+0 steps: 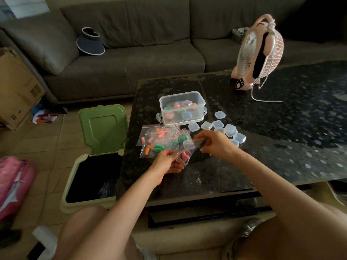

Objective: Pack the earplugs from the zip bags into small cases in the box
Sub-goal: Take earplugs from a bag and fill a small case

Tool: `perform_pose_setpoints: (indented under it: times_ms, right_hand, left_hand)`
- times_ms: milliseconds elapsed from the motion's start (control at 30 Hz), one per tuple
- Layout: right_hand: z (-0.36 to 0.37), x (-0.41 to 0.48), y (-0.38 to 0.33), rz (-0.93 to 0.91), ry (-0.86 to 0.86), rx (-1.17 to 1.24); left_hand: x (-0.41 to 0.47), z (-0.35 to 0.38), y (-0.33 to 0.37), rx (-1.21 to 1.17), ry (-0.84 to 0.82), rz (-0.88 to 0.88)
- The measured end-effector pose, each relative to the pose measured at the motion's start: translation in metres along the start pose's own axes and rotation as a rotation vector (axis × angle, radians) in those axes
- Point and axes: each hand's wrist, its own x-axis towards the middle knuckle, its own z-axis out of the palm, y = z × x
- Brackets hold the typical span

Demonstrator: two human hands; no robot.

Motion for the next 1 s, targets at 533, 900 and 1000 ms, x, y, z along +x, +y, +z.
perform_pose_setpoints:
  times_ms: [533,900,1000]
  right_hand:
    - [0.035,0.022,0.011,-0.053,-0.017,-0.458]
    - [0.035,0.020,0.010,0.003,0.008,-0.411]
    - [0.031,0.019,0.012,0.033,0.037,-0.417]
  left_hand:
    - [0.009,-0.031,0.003,0.074,0.142,0.291]
    - [0.024,-0.050,-0.008,0.756,0.527,0.485]
    - [0.026,-0.050,-0.009,0.884,0.609,0.487]
